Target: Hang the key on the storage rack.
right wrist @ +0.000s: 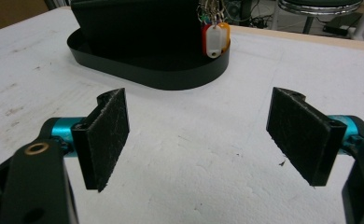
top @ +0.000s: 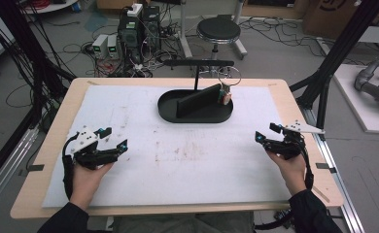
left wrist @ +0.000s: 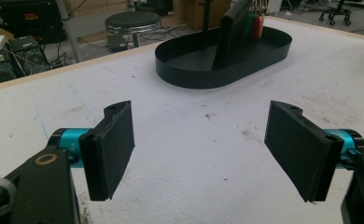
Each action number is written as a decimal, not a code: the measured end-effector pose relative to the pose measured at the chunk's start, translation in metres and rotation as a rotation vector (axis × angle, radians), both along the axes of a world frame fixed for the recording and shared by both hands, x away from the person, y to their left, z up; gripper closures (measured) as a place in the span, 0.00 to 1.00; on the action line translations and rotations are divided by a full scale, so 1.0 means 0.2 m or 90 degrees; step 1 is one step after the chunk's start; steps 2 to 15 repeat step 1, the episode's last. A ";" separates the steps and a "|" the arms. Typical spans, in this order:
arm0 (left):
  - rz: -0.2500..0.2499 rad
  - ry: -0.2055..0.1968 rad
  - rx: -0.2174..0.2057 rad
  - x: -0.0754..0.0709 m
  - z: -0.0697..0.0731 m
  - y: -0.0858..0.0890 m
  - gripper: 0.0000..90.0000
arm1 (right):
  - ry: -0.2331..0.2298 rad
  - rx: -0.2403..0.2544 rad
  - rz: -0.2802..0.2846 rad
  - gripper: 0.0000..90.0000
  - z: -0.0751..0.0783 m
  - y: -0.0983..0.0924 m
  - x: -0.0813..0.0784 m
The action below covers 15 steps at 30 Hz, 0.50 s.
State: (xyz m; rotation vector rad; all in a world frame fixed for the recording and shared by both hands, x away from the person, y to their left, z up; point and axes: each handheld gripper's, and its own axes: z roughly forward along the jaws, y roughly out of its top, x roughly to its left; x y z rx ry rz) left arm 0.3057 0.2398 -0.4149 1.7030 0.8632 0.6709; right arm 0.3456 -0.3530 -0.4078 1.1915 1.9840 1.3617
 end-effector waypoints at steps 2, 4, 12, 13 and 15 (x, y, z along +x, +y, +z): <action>0.000 0.000 -0.001 0.00 0.00 0.00 0.27 | 0.002 0.000 -0.002 0.24 0.00 0.00 0.00; 0.000 0.000 -0.001 0.00 0.00 0.00 0.27 | 0.002 0.000 -0.002 0.24 0.00 0.00 0.00; 0.000 0.000 -0.001 0.00 0.00 0.00 0.27 | 0.002 0.000 -0.002 0.24 0.00 0.00 0.00; 0.000 0.000 -0.001 0.00 0.00 0.00 0.27 | 0.002 0.000 -0.002 0.24 0.00 0.00 0.00; 0.000 0.000 -0.001 0.00 0.00 0.00 0.27 | 0.002 0.000 -0.002 0.24 0.00 0.00 0.00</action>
